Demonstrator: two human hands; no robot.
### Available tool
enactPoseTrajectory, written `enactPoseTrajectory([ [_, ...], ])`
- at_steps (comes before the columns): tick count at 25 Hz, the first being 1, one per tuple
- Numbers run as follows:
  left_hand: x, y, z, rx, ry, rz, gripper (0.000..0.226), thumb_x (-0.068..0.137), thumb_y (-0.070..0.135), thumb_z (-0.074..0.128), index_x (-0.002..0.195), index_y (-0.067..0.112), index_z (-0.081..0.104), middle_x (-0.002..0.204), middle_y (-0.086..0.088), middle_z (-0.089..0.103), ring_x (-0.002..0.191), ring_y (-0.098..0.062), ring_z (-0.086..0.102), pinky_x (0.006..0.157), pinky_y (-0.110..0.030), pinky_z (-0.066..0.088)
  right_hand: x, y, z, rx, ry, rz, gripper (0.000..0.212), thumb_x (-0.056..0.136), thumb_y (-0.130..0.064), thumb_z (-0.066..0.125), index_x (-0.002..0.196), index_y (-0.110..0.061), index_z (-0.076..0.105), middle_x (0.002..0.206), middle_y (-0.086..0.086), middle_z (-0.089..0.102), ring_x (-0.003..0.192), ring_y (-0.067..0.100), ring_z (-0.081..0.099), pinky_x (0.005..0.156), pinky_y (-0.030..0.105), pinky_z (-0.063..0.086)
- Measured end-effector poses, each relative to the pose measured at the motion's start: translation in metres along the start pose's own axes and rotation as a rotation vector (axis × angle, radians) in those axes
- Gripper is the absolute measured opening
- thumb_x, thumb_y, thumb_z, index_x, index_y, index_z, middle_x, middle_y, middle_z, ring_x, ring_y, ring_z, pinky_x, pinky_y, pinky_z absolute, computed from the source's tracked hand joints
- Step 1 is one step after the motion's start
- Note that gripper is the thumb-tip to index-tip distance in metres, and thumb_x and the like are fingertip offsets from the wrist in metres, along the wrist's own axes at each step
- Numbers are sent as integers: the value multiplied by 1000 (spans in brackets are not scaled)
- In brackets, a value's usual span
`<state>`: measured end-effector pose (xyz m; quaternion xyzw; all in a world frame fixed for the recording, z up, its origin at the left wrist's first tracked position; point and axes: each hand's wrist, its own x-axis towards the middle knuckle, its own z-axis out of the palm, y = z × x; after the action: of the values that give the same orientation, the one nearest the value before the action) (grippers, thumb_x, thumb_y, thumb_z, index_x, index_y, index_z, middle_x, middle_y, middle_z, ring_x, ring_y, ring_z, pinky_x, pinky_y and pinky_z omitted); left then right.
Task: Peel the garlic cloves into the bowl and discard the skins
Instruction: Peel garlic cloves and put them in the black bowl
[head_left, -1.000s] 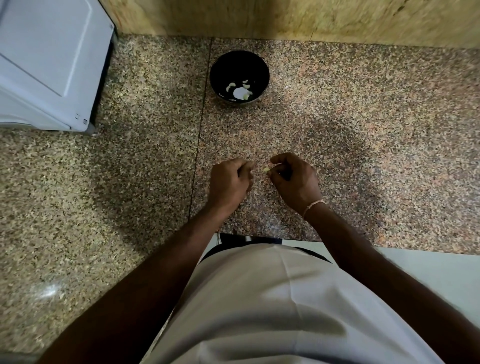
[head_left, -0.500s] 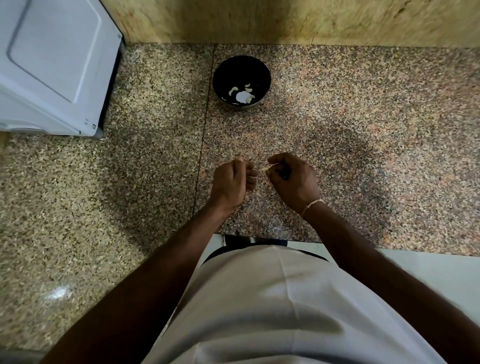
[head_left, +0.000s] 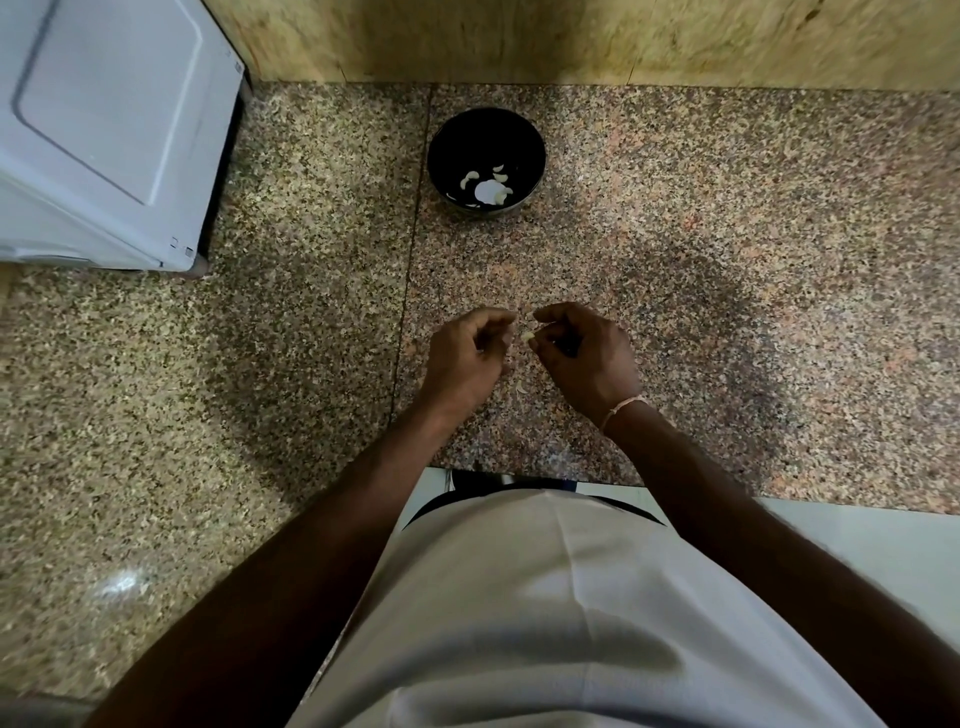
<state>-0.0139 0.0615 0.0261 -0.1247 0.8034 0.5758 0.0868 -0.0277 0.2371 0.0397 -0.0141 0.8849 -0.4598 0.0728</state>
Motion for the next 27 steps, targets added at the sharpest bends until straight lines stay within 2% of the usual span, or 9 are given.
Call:
enactPoseTrajectory([
  [2,0,1,1,38,-67,17,24,99,16,72,123,19,75,102,9,76,87,2,70,74,-20,59,0,-1,2,7,-5,-9,30,89,-18,78,118,-22,71,93,-12,77,82,-3,71,74,18,58],
  [4,-1,3,2,75,-83,28,22,98,14,73,119,18,77,103,9,77,89,4,70,75,-12,54,1,-1,2,15,-11,-27,32,87,-17,80,117,-22,70,94,-11,78,83,-2,72,74,20,59],
  [8,-2,-1,-1,33,-37,20,16,91,10,79,105,17,81,98,5,79,92,-7,74,83,-23,60,1,0,4,21,3,-24,34,84,-12,81,115,-20,70,92,-11,78,83,-1,73,78,29,63],
  [11,-2,-2,-4,-9,-17,15,22,86,6,83,96,25,79,94,11,78,88,0,73,78,-16,58,2,2,4,24,75,-14,21,87,-18,82,107,-17,76,89,-6,78,79,3,74,75,34,64],
  [14,-1,-4,-4,-13,-3,28,23,84,3,84,98,21,79,95,10,78,89,1,73,78,-15,58,3,3,4,26,62,8,13,97,-27,71,102,-18,79,80,-5,77,69,8,72,67,40,63],
  [18,-1,-6,-6,-27,9,24,22,83,3,85,97,18,79,93,9,78,87,-1,73,77,-17,59,3,1,9,-4,-8,-13,15,96,-14,70,108,-19,77,92,-4,78,79,7,74,74,32,64],
  [22,-1,-6,-9,-38,13,27,24,82,6,87,95,24,78,90,9,79,85,-2,74,77,-22,61,4,-2,12,118,-5,27,8,101,-20,64,101,-21,71,75,-3,75,62,9,73,58,30,63],
  [25,-1,-9,-12,-60,15,6,20,84,10,86,96,24,79,90,11,79,84,-3,75,75,-21,60,5,-2,15,-20,-19,-81,19,93,-15,64,108,-19,75,97,-6,77,78,6,72,68,22,60],
  [27,-1,-13,-16,-66,20,-7,11,88,13,84,96,20,80,87,7,79,80,-6,73,72,-23,59,4,-2,20,-4,-82,-115,24,90,-14,67,112,-20,76,104,-6,76,82,3,70,69,16,56],
])
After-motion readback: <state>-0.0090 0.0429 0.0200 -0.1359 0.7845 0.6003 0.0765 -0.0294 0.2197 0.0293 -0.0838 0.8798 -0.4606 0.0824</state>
